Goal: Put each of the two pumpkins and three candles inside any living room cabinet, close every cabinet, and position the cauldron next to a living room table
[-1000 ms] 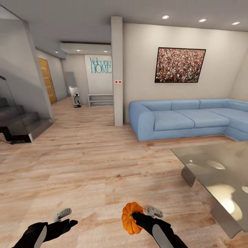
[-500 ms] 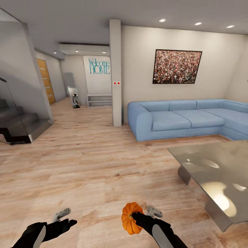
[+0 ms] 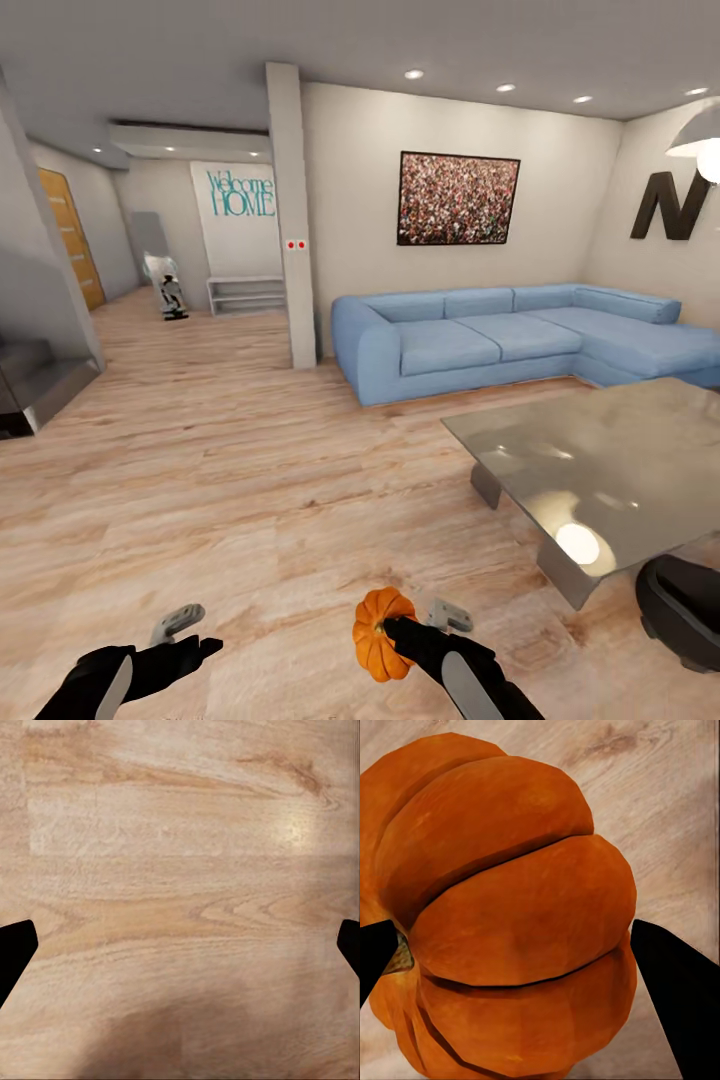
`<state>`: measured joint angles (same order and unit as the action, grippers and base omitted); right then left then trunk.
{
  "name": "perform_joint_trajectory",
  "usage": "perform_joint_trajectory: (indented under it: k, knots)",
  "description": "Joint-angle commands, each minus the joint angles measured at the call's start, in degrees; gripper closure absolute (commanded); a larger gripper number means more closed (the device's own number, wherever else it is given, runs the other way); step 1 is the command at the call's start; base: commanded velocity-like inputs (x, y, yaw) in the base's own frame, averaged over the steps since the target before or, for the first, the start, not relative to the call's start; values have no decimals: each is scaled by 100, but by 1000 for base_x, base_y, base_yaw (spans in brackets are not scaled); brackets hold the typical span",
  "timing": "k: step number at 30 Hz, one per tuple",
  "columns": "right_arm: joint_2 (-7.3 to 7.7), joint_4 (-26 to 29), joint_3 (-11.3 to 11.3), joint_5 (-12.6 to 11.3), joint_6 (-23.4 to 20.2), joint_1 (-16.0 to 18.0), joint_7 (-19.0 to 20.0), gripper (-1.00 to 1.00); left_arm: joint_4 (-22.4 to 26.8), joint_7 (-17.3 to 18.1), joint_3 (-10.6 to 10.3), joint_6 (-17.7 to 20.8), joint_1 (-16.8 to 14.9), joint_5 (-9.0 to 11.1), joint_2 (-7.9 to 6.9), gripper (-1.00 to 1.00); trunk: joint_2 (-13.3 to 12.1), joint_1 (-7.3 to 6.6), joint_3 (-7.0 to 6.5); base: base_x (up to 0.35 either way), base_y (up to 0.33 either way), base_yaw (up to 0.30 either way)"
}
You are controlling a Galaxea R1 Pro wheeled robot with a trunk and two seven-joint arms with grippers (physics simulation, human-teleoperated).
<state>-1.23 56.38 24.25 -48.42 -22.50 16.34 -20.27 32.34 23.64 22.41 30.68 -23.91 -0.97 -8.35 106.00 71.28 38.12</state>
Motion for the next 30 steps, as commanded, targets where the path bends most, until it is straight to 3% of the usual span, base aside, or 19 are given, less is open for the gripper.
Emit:
perform_joint_trajectory:
  k: [1,17,30]
  knots:
    - [0,-6,1,1,2,0,-24,100,0,0,0,0,0,-1,0,-100,-41,-23,-18,-311,89,-278]
    - [-14,-153,-5,8,9,0,-21,100,0,0,0,9,0,0,-5,-100,-683,-374,-306,-287,39,-279]
    - [-16,-162,-16,6,9,0,-21,100,0,0,2,9,0,2,-7,-100,-1205,-660,-539,-33,0,-279]
